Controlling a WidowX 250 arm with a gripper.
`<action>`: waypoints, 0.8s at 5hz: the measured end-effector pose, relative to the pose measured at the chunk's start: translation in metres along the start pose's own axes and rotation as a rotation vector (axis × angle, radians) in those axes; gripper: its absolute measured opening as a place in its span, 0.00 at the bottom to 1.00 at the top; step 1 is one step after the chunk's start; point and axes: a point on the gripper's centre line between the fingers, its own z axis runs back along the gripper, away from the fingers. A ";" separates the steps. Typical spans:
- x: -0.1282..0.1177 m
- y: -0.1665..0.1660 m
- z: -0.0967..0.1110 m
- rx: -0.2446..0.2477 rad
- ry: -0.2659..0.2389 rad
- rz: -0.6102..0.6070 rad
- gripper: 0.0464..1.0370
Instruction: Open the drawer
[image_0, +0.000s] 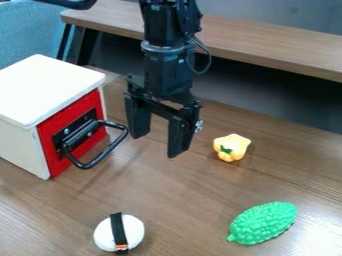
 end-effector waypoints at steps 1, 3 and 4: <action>0.000 0.000 -0.008 -0.003 0.027 0.002 0.96; 0.005 0.006 -0.019 0.028 0.029 0.016 0.96; 0.002 0.020 -0.022 0.057 0.033 0.053 0.96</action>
